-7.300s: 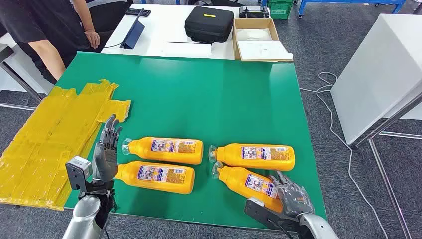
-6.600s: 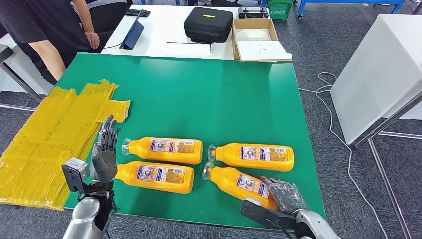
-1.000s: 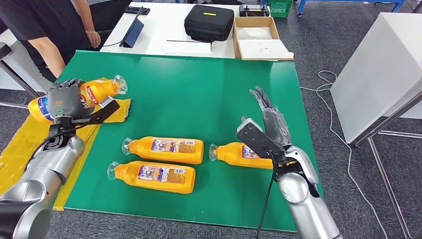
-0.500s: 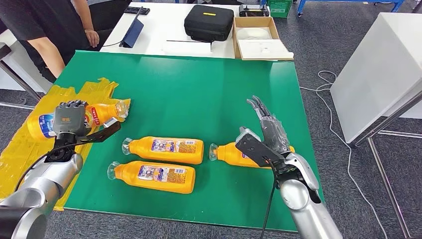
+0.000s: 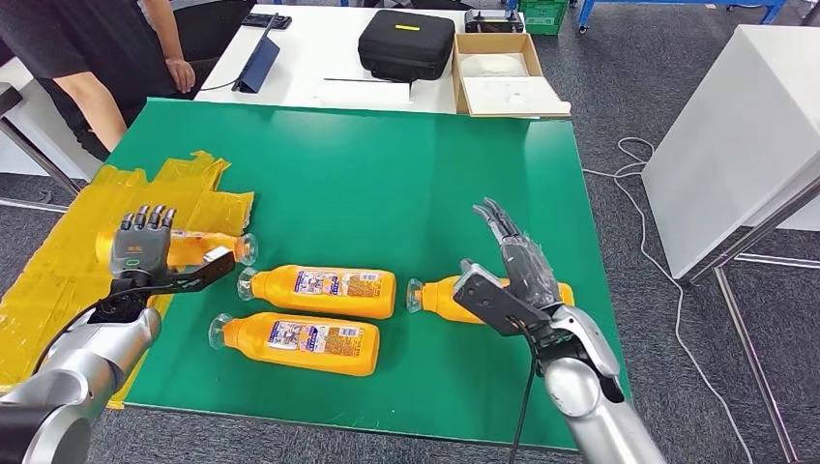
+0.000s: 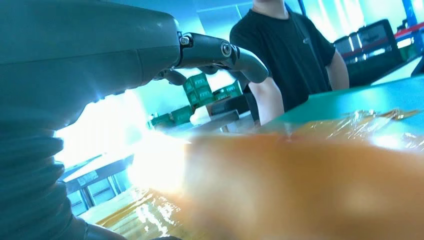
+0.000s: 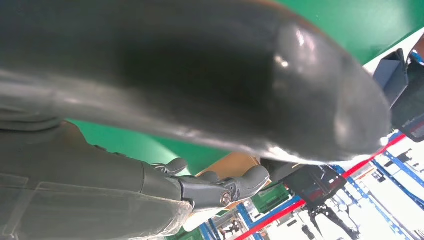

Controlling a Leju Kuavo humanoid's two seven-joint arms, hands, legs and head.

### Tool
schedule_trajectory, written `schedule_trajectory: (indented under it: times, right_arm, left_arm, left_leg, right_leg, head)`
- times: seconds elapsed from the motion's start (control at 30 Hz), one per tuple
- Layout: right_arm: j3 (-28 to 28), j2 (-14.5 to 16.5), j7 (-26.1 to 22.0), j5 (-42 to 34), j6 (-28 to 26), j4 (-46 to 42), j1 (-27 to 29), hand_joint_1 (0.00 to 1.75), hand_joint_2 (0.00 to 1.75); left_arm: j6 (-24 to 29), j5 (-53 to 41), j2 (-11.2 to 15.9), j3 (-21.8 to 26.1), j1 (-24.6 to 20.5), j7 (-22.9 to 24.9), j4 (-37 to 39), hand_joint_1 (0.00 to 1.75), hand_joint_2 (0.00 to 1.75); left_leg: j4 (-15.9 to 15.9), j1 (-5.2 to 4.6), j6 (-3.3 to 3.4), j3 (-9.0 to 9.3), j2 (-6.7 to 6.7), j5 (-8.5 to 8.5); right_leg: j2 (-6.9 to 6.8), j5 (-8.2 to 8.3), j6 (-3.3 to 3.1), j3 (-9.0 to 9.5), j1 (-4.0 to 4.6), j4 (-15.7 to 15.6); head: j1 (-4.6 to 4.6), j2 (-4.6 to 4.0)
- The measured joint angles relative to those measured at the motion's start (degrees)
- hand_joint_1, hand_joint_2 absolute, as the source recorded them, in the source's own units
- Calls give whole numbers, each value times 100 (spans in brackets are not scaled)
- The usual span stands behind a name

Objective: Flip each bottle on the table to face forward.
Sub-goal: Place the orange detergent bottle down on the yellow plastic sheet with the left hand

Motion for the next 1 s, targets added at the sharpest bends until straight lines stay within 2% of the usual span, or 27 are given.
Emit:
schedule_trajectory:
  times: [0.17, 0.43, 0.57, 0.67, 0.8, 0.9, 1.0]
  right_arm:
    - [103, -62, 68, 97, 40, -111, 133, 0, 0]
    - [107, -54, 130, 193, 71, -169, 181, 0, 0]
    - [106, -52, 127, 232, 85, -170, 185, 0, 0]
    - [102, -69, 70, 281, 72, -170, 234, 0, 0]
    - [66, -129, -9, 424, 57, -173, 379, 0, 175]
    - [-30, -194, 48, 729, 66, -160, 477, 0, 175]
    - [-152, -322, 203, 1048, 216, -62, 506, 0, 175]
  left_arm:
    - [-1008, 17, 3, 86, -14, 122, 113, 0, 175]
    - [-1091, 212, 3, 320, -62, -13, 113, 0, 175]
    - [-1110, 527, 3, 472, -80, -268, 113, 0, 0]
    - [-1275, 1389, 7, 876, -150, -957, 106, 0, 0]
    - [-1941, 3178, 52, 1887, -339, -2337, 13, 0, 0]
    - [-2758, 4365, 86, 2683, -459, -3330, -207, 0, 0]
    - [-3374, 5116, 55, 3176, -474, -3786, -580, 0, 0]
  left_leg:
    - [0, 0, 0, 3, 1, 0]
    - [0, 0, 0, 4, 1, 0]
    - [0, 0, 0, 5, 1, 0]
    - [0, 1, 0, 5, 1, 0]
    - [0, 1, 0, 4, 2, 0]
    - [0, 0, 0, 6, 4, 0]
    - [0, -2, 0, 8, 3, 0]
  right_leg:
    - [0, 0, 0, 0, 0, 0]
    - [0, 0, 0, 1, 0, 0]
    - [0, 0, 0, 0, 0, 0]
    - [0, 0, 0, 0, 1, 0]
    - [1, 0, 0, -1, 1, 0]
    - [2, 0, 0, -1, 1, 0]
    - [1, 0, 0, 0, 1, -2]
  head:
    - [0, 0]
    - [0, 0]
    - [1, 0]
    - [1, 0]
    - [1, 0]
    - [-1, 0]
    - [0, 0]
